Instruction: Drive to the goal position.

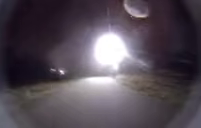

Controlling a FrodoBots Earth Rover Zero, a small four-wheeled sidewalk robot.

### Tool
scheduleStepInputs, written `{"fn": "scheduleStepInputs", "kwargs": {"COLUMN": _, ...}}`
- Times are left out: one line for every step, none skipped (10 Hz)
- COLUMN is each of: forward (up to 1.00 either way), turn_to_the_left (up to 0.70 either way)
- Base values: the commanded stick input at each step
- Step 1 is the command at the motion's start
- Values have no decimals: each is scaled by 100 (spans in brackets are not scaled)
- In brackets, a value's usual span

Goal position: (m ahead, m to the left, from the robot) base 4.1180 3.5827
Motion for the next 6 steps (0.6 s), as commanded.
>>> {"fn": "scheduleStepInputs", "kwargs": {"forward": 100, "turn_to_the_left": 4}}
{"fn": "scheduleStepInputs", "kwargs": {"forward": 100, "turn_to_the_left": 5}}
{"fn": "scheduleStepInputs", "kwargs": {"forward": 100, "turn_to_the_left": 10}}
{"fn": "scheduleStepInputs", "kwargs": {"forward": 100, "turn_to_the_left": 14}}
{"fn": "scheduleStepInputs", "kwargs": {"forward": 100, "turn_to_the_left": 15}}
{"fn": "scheduleStepInputs", "kwargs": {"forward": 100, "turn_to_the_left": 14}}
